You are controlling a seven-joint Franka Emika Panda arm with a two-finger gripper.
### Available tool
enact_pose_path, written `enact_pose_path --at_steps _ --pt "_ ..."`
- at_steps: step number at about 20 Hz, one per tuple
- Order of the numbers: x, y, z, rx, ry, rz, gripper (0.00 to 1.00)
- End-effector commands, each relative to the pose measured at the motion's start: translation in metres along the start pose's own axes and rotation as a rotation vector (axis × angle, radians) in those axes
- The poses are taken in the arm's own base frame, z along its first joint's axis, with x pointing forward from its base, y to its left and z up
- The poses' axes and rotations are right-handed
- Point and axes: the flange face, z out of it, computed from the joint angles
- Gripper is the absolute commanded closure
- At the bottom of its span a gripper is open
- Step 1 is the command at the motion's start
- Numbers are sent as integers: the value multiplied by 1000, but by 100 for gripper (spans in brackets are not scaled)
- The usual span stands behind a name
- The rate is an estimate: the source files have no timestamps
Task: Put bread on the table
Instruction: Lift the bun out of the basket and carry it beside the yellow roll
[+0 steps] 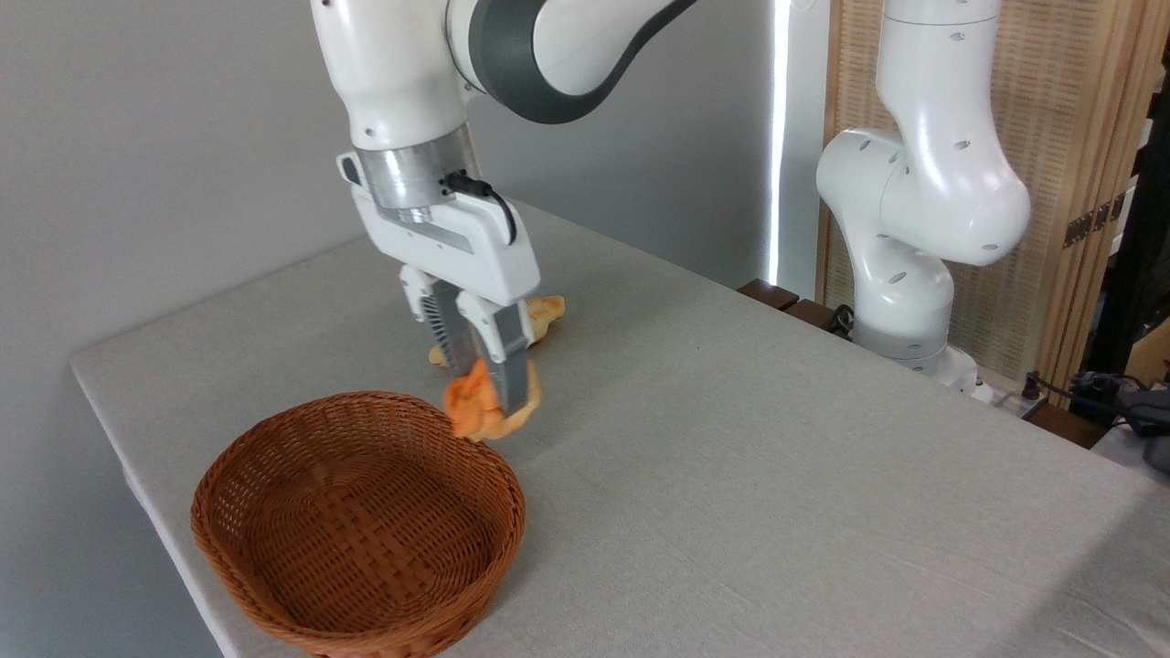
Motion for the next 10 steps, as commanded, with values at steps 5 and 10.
enact_pose_path --at_steps 5,10 --pt "-5 44 44 -78 -120 64 24" --pt "7 61 57 -85 -145 103 0"
